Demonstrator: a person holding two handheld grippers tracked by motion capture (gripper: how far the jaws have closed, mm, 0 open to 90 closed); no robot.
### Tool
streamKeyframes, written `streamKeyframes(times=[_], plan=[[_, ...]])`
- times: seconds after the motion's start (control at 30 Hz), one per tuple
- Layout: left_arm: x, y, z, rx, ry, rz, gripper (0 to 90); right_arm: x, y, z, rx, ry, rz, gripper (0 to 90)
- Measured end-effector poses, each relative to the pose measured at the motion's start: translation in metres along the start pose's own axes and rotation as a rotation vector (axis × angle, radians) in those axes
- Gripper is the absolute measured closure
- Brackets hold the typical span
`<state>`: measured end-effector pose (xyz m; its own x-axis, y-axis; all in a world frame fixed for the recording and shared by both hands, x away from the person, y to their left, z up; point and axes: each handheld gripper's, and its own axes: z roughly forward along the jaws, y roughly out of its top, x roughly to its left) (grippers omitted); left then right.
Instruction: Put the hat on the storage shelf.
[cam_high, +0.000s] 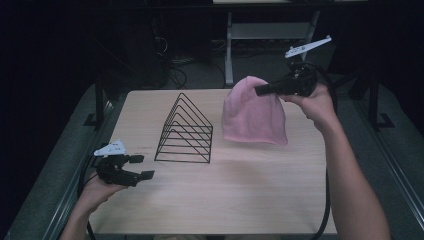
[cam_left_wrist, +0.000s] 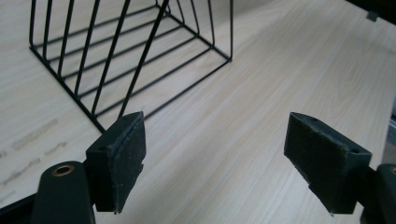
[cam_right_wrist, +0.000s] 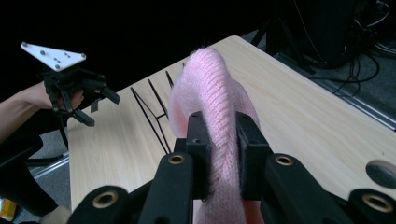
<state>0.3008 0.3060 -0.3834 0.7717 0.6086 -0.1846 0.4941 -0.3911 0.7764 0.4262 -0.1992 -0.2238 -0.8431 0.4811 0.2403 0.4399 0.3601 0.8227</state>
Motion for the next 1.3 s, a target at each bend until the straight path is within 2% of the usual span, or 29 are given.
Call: streamKeyframes(times=[0.03, 0.07, 0.2, 0.4, 0.5, 0.63, 0.73, 0.87, 0.93, 1.3], plan=[[0.001, 0.008, -0.003, -0.002, -0.005, 0.009, 19.8, 0.002, 0.006, 0.000, -0.002, 0.002, -0.010, 78.1], [0.001, 0.008, -0.003, -0.002, -0.005, 0.009, 19.7, 0.002, 0.006, 0.000, -0.002, 0.002, -0.010, 78.1], [0.002, 0.028, -0.010, 0.005, -0.014, 0.041, 19.3, 0.006, 0.018, -0.001, -0.013, 0.010, -0.027, 78.0], [0.003, 0.045, -0.012, 0.001, -0.042, 0.061, 19.0, 0.013, 0.030, -0.002, -0.026, 0.013, -0.048, 78.0], [0.003, 0.058, -0.011, 0.015, -0.055, 0.077, 18.8, 0.019, 0.039, -0.003, -0.033, 0.017, -0.066, 78.0], [0.003, 0.066, -0.010, 0.012, -0.075, 0.083, 18.8, 0.025, 0.046, -0.001, -0.039, 0.023, -0.076, 78.0], [0.002, 0.077, -0.008, -0.004, -0.083, 0.080, 18.8, 0.031, 0.055, 0.005, -0.047, 0.041, -0.086, 78.0], [0.001, 0.086, -0.007, 0.003, -0.081, 0.100, 18.8, 0.035, 0.061, 0.009, -0.037, 0.047, -0.095, 78.0], [0.001, 0.096, -0.007, 0.005, -0.079, 0.115, 18.8, 0.042, 0.069, 0.014, -0.038, 0.052, -0.107, 77.9], [0.004, 0.121, -0.011, 0.005, -0.097, 0.126, 19.0, 0.057, 0.092, 0.029, -0.037, 0.090, -0.161, 77.9]])
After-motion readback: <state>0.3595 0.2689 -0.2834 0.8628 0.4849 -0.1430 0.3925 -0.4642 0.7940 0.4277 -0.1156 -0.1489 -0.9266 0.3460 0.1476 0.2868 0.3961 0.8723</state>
